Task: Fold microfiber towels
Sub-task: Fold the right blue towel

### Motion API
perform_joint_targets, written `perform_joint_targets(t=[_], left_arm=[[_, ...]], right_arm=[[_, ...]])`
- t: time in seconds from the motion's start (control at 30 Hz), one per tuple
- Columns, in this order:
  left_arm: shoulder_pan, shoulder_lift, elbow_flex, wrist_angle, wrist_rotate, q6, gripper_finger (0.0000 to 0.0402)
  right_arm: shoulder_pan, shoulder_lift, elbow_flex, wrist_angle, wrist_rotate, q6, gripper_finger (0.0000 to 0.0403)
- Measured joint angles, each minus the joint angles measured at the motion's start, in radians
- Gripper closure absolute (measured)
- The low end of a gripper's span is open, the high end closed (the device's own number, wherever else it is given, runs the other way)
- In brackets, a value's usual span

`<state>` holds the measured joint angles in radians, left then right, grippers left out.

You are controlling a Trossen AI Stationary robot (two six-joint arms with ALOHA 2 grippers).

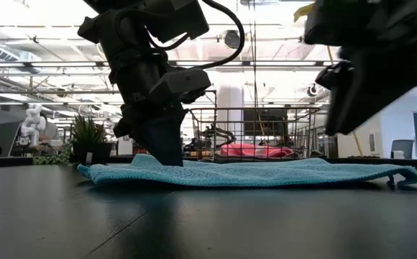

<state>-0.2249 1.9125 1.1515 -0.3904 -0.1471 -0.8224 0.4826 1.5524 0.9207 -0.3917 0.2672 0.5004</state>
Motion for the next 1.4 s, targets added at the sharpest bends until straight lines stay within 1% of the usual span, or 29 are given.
perform_joint_targets(t=[0.1,0.2,0.3,0.4,0.47,0.53,0.7,0.77,0.83,0.97,1.1,1.2,1.3,1.37,1.4], left_arm=[[0.0,0.0,0.0,0.0,0.0,0.002,0.0391],[0.0,-0.001,0.0,0.0,0.0,0.002,0.0384],[-0.006,-0.026,0.0,-0.004,-0.002,0.009,0.0387],[-0.015,-0.066,0.0,-0.01,-0.016,0.009,0.0398],[-0.026,-0.093,0.0,-0.015,-0.029,0.008,0.0397],[-0.04,-0.116,0.0,-0.016,-0.044,0.004,0.0393],[-0.09,-0.122,0.0,-0.032,-0.034,-0.003,0.0399],[-0.109,-0.109,0.001,-0.035,-0.033,-0.022,0.0396],[-0.125,-0.105,-0.001,-0.073,-0.033,-0.047,0.0392],[-0.132,-0.106,0.001,-0.111,-0.065,-0.105,0.0395],[-0.122,-0.108,0.0,-0.112,-0.086,-0.119,0.0397],[-0.106,-0.109,0.0,-0.119,-0.095,-0.152,0.0391],[-0.08,-0.109,0.0,-0.159,-0.14,-0.21,0.0396],[-0.062,-0.109,0.0,-0.184,-0.13,-0.23,0.0399],[-0.055,-0.109,0.0,-0.185,-0.099,-0.23,0.0398]], right_arm=[[-0.037,0.0,-0.002,0.012,0.021,-0.018,0.0278],[-0.073,0.0,-0.033,0.08,0.019,-0.015,0.0295],[-0.104,0.0,-0.083,0.176,-0.037,-0.004,0.0324],[-0.127,0.0,-0.153,0.27,-0.087,0.052,0.036],[-0.135,0.0,-0.193,0.313,-0.089,0.084,0.0386],[-0.141,0.0,-0.216,0.328,-0.087,0.097,0.0398],[-0.153,0.0,-0.237,0.323,-0.087,0.084,0.0396],[-0.157,0.0,-0.237,0.291,-0.086,0.059,0.0401],[-0.162,-0.003,-0.236,0.249,-0.084,0.035,0.0401],[-0.172,-0.012,-0.234,0.172,-0.087,0.01,0.04],[-0.179,-0.034,-0.237,0.186,-0.128,-0.006,0.04],[-0.181,-0.082,-0.237,0.176,-0.142,-0.003,0.0399],[-0.181,-0.155,-0.236,0.192,-0.142,0.035,0.0399],[-0.181,-0.207,-0.236,0.203,-0.141,0.053,0.0399],[-0.181,-0.233,-0.236,0.211,-0.14,0.059,0.0399]])
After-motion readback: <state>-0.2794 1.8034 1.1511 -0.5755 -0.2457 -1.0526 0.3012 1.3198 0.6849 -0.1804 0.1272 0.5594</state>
